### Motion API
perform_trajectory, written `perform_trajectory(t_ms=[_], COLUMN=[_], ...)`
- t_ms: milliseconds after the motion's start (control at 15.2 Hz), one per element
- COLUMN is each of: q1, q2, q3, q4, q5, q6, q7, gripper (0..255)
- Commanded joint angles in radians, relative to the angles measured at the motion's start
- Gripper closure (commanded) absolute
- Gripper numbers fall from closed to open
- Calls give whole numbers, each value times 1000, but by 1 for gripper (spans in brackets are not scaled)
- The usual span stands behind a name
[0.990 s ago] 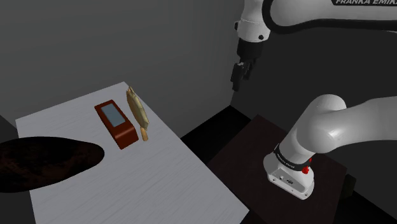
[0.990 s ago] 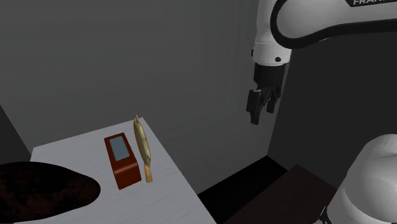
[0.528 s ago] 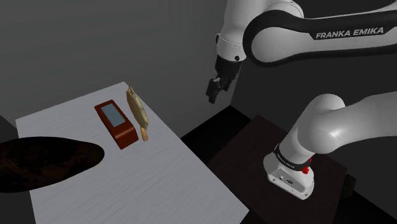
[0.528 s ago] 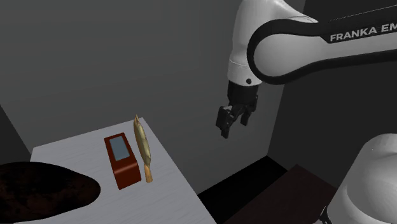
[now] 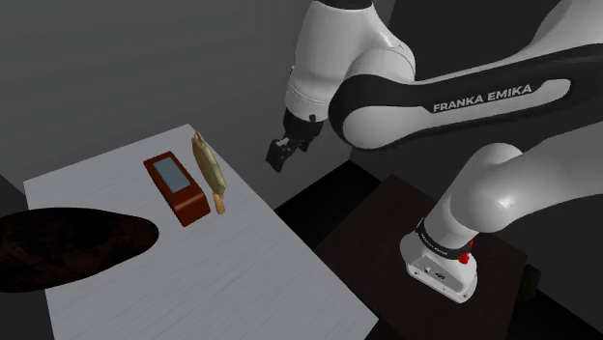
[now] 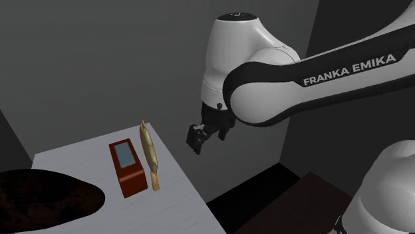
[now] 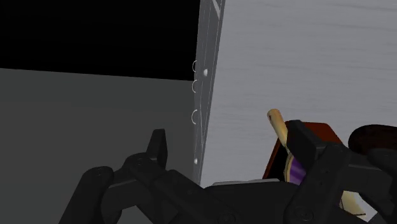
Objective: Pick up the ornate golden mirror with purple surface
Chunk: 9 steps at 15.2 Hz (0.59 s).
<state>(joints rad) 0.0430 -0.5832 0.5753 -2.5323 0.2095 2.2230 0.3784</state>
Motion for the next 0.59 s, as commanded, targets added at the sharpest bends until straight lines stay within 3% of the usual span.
perform_trajectory(t_ms=[0, 264, 528], q1=[-27, -132, -316], q2=[48, 167, 297], q3=[64, 225, 445], q4=[11, 85, 185], q5=[-23, -130, -333], q6=[81, 203, 286], q7=[63, 225, 444], gripper=[0, 0, 0])
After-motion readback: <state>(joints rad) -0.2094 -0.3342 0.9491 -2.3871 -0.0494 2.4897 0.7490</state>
